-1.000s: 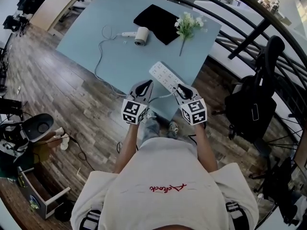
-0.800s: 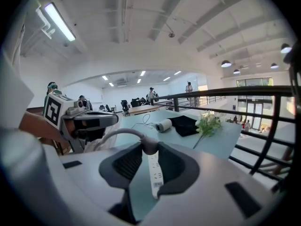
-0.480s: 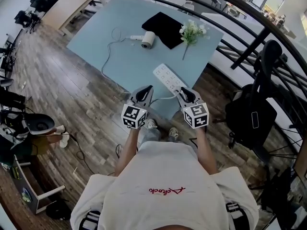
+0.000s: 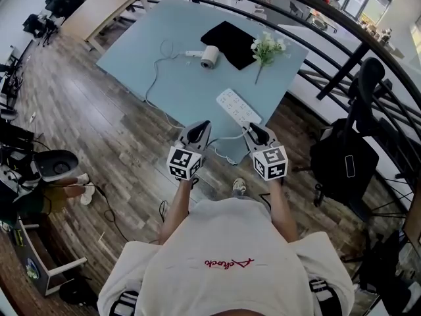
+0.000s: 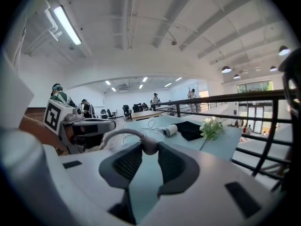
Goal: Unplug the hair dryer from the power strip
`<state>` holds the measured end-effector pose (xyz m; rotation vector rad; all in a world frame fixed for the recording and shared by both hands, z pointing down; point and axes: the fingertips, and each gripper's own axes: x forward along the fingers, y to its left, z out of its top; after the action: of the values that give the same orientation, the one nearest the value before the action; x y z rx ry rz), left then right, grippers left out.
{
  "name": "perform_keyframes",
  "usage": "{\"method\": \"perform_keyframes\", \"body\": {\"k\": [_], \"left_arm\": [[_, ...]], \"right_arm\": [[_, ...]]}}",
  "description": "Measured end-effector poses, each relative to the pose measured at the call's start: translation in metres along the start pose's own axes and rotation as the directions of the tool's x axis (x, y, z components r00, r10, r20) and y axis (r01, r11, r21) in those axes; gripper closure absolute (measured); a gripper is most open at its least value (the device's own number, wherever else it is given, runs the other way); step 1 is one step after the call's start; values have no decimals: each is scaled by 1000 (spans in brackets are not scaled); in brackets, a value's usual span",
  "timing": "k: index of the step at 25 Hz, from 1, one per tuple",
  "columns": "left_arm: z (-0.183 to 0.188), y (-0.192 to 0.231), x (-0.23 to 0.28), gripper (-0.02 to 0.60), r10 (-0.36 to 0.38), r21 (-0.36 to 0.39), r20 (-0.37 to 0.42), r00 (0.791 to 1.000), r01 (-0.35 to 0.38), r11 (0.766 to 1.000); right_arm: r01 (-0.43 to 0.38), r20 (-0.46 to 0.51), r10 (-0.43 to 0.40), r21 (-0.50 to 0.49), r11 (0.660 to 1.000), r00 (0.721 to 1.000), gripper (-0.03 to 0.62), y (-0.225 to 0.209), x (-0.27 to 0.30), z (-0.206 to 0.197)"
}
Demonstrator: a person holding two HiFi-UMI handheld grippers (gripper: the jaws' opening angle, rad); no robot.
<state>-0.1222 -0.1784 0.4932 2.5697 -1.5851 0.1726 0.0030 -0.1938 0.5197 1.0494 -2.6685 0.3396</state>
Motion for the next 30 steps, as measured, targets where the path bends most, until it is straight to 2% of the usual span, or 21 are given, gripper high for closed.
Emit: {"method": "perform_keyframes", "body": {"k": [6,13,20,30], "left_arm": [[-8,6,-46,574,9,-20,8,1000,-9,1000],[-10,-7,-91,574,-12,-28,24,1000,12,1000],[-13,-33,-120,574,-51,-19,34,998,52,998],[-9,-61,-156,574,-66,2,49,997,66,998]], "right_arm": [[22,15,-22,19,1000,1000,479,37,-14,-7],[43,37,-44,29,999,998,479,78,-43,-14],[76,57,-79,51,996,995,479,101,-75,-25],[106,79,-111,58,993,991,479,126,-115,-34]]}}
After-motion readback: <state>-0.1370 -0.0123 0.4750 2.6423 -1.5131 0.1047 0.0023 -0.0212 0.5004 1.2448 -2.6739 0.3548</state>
